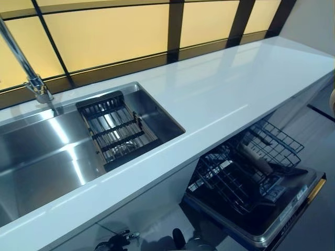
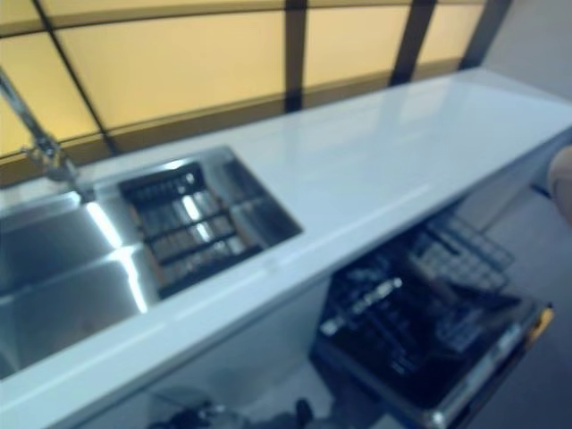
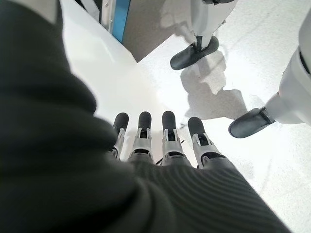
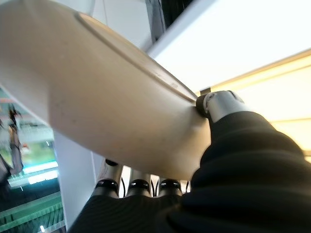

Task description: Take plates into dishwasher

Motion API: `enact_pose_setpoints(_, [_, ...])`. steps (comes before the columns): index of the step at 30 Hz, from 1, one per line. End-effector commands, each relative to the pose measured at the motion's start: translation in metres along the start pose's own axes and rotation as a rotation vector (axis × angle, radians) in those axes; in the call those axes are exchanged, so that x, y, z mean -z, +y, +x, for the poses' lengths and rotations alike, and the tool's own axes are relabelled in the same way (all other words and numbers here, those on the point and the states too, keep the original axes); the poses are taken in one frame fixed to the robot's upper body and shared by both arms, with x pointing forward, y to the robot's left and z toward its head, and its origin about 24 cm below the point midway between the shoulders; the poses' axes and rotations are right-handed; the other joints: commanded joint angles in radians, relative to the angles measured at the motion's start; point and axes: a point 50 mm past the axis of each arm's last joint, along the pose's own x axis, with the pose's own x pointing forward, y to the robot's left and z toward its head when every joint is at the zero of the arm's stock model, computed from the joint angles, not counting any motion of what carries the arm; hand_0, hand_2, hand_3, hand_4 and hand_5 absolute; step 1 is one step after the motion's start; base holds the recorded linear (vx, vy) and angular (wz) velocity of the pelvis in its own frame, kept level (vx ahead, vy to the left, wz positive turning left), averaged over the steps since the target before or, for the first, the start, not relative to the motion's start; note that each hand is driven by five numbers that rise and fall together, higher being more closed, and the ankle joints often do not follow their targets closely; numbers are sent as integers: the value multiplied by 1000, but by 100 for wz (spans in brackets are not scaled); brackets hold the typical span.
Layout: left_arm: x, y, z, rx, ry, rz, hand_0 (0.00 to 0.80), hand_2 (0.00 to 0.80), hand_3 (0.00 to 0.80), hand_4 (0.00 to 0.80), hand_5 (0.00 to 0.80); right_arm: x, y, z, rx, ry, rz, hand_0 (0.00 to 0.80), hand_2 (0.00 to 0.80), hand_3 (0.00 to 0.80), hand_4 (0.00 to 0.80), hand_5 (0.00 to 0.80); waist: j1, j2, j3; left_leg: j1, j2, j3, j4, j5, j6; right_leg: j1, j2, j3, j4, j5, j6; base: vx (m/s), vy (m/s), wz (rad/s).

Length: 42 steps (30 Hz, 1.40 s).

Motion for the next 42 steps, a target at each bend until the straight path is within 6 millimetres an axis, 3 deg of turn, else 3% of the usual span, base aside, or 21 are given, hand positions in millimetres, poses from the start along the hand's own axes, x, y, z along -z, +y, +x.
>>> enact_pose_setpoints(1, [-12,16,-2,-28,-19,32,0,0,0,0,0,-4,0,-3,63,-62,120,800,800,800,800,800,7,-57,4,5,14,-25,4,-19,47,23,-31,10,4,-16,83,-22,-10,-5])
enact_pose_setpoints(7, [-15,14,-1,-19,-29,40,0,0,0,0,0,-5,19,-4,-2,-68,150,800,800,800,800,800,-1,-48,18,1,11,-22,4,-19,47,11,-34,11,4,-11,83,-10,0,-3])
enact_pose_setpoints(16, [-22,9,2,-6,-48,42,0,0,0,0,0,-24,55,-4,-136,-142,235,800,800,800,800,800,-14,-43,28,3,9,-14,4,-23,48,-1,-38,13,8,-8,81,0,0,0])
enact_pose_setpoints(30, [-25,5,3,-1,-47,47,0,0,0,0,0,-66,90,0,-273,-249,242,800,800,800,800,800,6,-41,40,0,6,-25,4,-21,46,1,-51,-1,6,-7,81,0,0,0])
enact_pose_setpoints(42, [-25,2,5,3,-38,59,0,0,0,0,0,-85,125,1,-357,-262,270,800,800,800,800,800,31,-46,41,2,7,-43,4,-22,48,8,-58,-15,4,-8,82,0,0,0])
